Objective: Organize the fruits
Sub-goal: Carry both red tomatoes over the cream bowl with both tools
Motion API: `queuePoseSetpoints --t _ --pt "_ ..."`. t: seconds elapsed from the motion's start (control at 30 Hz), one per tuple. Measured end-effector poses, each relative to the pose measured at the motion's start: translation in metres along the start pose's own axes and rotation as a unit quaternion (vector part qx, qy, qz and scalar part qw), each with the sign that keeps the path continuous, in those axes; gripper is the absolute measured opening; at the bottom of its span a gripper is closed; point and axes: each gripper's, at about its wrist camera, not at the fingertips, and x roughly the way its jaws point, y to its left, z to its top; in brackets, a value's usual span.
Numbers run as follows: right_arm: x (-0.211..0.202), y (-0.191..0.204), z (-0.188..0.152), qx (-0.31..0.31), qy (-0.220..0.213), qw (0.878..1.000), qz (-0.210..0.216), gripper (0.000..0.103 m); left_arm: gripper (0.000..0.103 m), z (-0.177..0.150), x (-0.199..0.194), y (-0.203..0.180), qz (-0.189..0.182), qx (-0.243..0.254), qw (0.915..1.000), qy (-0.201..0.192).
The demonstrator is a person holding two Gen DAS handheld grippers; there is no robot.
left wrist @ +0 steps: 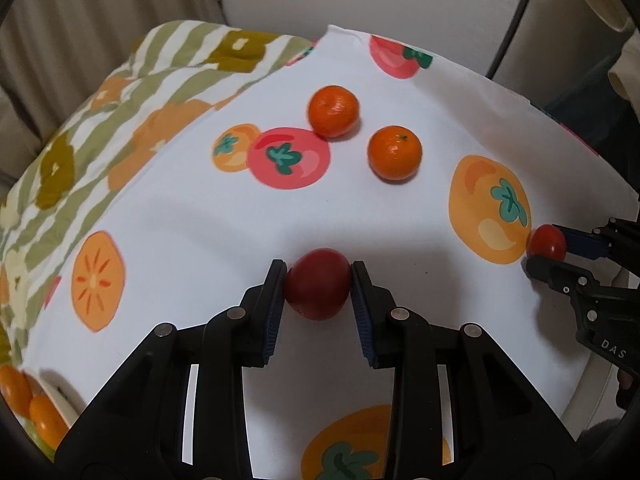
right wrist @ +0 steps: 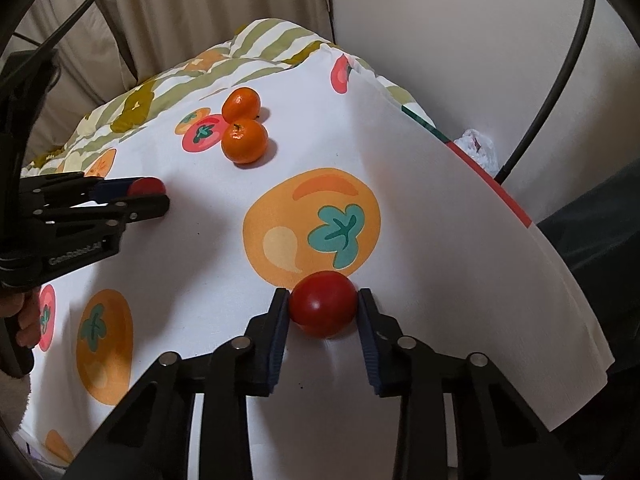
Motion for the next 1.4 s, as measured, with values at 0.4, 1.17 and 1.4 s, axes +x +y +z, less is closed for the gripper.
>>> queuePoseSetpoints --t 0.4,1.17,1.4 --pt "-0.028 0.026 0.019 -0.053 -0.025 0.998 0.031 0.031 0.037 -0.021 -0.059 0.036 0.033 -0.089 0.9949 -0.034" --pt "-0.043 0.229 0.056 -0.241 -0.037 0.947 0.211 0.031 0.037 -0.142 -0.168 0.171 0.161 -0.271 0.947 -0.062" --pt "-0.027 0.291 0.055 -0.275 -0.022 0.929 0.248 0.031 0.037 -0.178 -0.172 0.211 0.185 -0.299 0.9349 -0.049"
